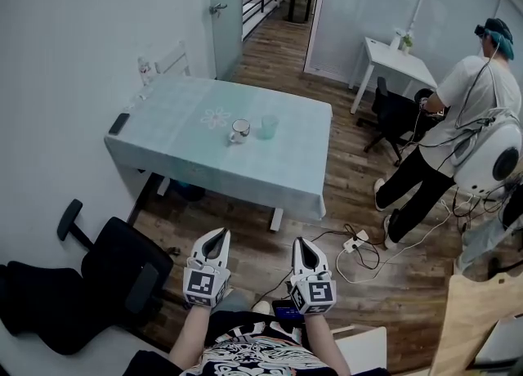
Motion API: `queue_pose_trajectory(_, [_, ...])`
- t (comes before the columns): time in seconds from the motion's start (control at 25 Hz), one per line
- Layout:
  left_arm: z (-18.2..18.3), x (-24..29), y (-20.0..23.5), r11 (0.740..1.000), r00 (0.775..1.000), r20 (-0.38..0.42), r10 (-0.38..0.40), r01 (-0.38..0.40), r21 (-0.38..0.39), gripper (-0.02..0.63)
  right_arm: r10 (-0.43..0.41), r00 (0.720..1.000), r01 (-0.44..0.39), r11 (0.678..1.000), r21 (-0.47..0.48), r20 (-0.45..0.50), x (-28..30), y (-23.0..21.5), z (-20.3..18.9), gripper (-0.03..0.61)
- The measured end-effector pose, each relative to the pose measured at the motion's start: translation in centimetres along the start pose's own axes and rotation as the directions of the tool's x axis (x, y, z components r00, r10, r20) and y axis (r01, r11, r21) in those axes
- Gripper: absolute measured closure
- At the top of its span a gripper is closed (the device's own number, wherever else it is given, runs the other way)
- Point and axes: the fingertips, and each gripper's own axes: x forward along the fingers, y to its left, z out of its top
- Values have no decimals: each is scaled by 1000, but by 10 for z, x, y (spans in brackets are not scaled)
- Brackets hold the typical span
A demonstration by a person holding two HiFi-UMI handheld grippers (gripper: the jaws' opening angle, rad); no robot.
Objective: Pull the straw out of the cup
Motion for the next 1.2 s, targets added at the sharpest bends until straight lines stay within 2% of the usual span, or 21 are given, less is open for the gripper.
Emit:
queue_pose_trajectory(0.56, [-14, 37, 10, 999, 1000, -22, 17, -17, -27, 617, 33, 999, -34, 999, -18, -38, 30, -16, -11, 552])
queue_pose_trajectory(0.92, [-12, 129, 44, 999, 1000, -21, -22, 22, -27, 617, 13, 998, -14, 1000, -10, -58, 114, -52, -17, 552])
queue_pose_trajectory(1.2, [2, 215, 98, 999, 999, -24, -41, 41, -3, 617, 15, 999, -15, 1000, -6, -48, 207, -75, -2, 552])
